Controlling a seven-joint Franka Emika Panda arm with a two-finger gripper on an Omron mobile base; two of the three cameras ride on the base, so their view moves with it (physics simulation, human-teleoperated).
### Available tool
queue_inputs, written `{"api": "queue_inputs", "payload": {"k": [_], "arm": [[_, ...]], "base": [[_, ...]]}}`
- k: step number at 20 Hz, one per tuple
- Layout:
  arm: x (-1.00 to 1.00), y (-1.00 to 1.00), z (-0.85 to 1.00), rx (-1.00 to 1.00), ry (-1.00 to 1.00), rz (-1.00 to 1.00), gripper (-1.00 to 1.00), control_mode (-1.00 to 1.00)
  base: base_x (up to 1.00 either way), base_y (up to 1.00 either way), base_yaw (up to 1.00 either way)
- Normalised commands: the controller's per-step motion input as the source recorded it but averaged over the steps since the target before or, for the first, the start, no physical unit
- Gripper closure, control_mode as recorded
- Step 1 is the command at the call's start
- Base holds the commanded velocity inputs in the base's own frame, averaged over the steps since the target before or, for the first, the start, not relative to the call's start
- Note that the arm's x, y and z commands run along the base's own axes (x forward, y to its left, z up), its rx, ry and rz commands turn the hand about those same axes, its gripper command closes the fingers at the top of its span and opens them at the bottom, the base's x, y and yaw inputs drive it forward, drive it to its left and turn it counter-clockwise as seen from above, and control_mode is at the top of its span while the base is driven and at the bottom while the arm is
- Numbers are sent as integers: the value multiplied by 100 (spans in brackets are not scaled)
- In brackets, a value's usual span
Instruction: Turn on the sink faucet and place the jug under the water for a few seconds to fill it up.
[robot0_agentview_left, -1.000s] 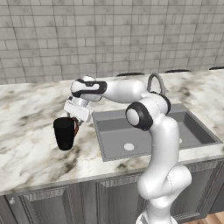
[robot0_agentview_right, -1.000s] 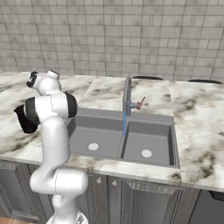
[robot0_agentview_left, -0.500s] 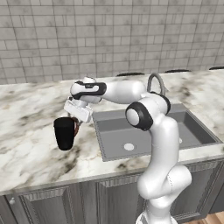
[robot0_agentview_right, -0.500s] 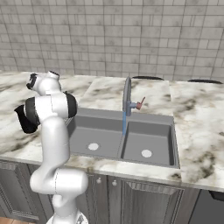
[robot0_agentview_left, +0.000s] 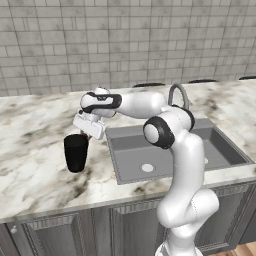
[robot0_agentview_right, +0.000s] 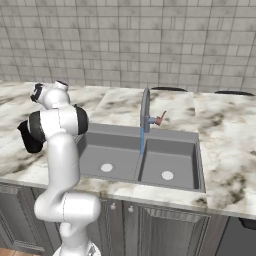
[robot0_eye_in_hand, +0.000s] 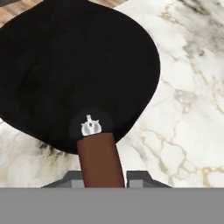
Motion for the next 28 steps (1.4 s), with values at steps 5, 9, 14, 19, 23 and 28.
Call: {"api": "queue_inputs", "payload": {"k": [5,9,14,19,23,28], "arm": [[-38,-1,14,0,-15,-9,100,-100],[-67,-16,40,0,-22,-24,100,-100],[-89,-39,52,0,-22,-36,100,-100],[-94,-43,57,0,-17,-41,100,-100],[-81,-36,67,0,-11,-50,100,-100],[-53,-38,82,0,-4,-58,100,-100]], "base": [[0,0,0],[0,0,0],[0,0,0],[0,0,0],[0,0,0],[0,0,0]]}}
